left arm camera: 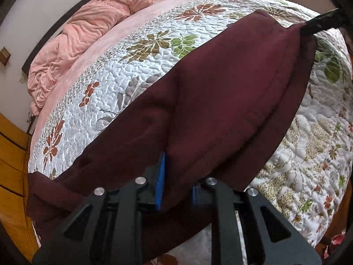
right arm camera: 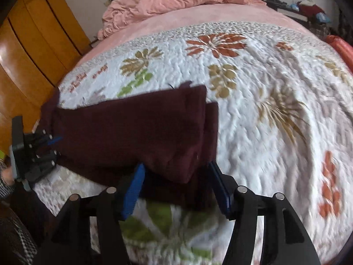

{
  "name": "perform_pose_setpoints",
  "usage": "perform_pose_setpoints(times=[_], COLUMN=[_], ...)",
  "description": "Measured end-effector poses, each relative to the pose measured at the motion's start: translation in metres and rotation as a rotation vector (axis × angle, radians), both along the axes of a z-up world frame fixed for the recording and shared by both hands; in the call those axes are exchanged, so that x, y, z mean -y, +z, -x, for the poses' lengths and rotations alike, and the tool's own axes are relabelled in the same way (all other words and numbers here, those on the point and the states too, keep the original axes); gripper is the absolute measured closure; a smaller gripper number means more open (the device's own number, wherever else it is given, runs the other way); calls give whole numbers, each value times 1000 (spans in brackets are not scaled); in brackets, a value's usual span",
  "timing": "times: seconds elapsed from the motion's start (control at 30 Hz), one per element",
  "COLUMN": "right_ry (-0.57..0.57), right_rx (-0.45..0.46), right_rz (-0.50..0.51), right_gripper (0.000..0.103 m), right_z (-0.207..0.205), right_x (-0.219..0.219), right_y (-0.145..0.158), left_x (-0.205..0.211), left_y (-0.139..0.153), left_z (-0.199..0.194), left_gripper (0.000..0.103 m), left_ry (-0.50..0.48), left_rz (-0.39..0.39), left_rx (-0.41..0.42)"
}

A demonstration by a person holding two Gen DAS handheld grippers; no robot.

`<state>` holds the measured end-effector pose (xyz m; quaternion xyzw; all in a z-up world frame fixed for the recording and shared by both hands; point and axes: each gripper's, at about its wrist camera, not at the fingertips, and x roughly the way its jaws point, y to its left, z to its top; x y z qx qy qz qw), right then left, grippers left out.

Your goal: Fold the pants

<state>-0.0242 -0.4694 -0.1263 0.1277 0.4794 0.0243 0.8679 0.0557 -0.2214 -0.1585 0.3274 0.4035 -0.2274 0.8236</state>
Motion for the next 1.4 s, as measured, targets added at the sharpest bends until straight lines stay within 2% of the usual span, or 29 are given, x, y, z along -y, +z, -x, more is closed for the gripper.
perform_pose_setpoints(times=[0.07,0.13,0.17,0.27,0.37,0.67,0.73,0.93,1.0,1.07,1.13,1.3,1.4], right_ry=[-2,-15,-29,-107,-153,-330,-332,-381,-426,-454,-465,-425,-453], right_rx=[16,36,32,9,-14,-70,-72,-69,-64,-64,-41,62,-19], right_rz=[3,-72,-166,-415,-560,-718,-760,-787,-780,-765,-786,-687,-622], right_gripper=[41,37,33,33,33,33,33,35,55,85,88,90,91], right_z=[11,18,20,18,14,-7,-9,-16,-19,-17,-14,1,7], right_x=[-7,-7,-6,-4,-10,-4,-6,-10,-5,1,4,3,7], right_y=[8,14,14,5,-5,-36,-38,-43,-48,-53,-53,-16,-21], left_x=[-2,-3,-4,-6,-11,-18,-18,-19,-21,-20,-20,-18,-10], left_y=[1,3,4,6,12,27,28,29,31,32,32,42,36], left_z=[-1,-4,-5,-10,-19,-34,-35,-36,-35,-34,-33,-19,-4], left_gripper=[86,86,86,85,85,85,85,85,85,85,85,83,83], left_ry=[11,18,24,59,105,149,153,157,158,154,148,120,98], left_rz=[20,36,46,85,148,245,252,264,274,278,272,284,265], left_rx=[-12,-25,-34,-69,-124,-197,-205,-212,-213,-212,-212,-194,-206])
